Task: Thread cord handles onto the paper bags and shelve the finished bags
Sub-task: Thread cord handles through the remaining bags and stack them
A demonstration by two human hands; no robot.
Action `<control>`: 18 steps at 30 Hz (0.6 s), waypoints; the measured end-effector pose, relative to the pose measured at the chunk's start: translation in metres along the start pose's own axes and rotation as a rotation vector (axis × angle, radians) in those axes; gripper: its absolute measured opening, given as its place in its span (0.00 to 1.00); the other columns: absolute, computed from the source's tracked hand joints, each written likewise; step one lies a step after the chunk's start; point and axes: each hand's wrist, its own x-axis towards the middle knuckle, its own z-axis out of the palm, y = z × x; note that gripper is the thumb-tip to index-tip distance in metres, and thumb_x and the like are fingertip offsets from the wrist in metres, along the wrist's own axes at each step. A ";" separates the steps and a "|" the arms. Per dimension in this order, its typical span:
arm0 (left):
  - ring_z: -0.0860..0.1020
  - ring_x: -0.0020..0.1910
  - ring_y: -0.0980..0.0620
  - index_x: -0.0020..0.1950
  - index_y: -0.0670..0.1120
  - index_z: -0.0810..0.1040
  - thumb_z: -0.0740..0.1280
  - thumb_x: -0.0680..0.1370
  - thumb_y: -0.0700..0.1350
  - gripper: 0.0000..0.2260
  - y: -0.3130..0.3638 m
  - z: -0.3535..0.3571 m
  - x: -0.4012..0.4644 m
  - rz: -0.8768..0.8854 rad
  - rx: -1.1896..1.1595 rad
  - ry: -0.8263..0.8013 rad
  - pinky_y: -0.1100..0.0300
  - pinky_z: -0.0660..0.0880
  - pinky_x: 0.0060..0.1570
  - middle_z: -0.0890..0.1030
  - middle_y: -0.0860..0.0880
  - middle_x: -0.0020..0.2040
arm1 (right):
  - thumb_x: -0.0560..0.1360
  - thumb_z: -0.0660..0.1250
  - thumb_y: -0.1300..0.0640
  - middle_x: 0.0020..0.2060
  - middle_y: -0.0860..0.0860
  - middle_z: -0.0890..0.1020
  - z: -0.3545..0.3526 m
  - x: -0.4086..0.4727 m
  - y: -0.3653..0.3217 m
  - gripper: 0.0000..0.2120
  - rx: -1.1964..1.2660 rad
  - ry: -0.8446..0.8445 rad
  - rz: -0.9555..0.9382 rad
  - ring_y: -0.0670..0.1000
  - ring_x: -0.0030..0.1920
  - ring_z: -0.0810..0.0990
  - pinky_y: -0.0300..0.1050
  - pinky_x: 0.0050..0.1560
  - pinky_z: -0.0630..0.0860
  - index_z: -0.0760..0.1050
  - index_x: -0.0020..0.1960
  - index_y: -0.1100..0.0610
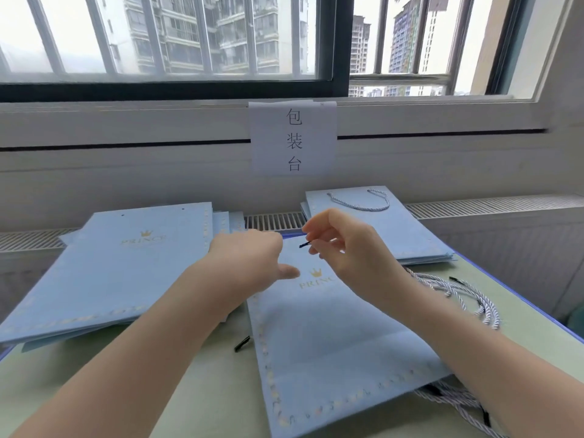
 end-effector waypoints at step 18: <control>0.78 0.40 0.50 0.38 0.51 0.71 0.53 0.82 0.49 0.15 -0.013 0.010 0.014 0.064 -0.730 0.541 0.50 0.75 0.47 0.80 0.54 0.31 | 0.80 0.59 0.57 0.35 0.46 0.80 -0.024 0.006 0.020 0.08 -0.322 -0.100 0.099 0.46 0.35 0.74 0.47 0.40 0.72 0.76 0.47 0.55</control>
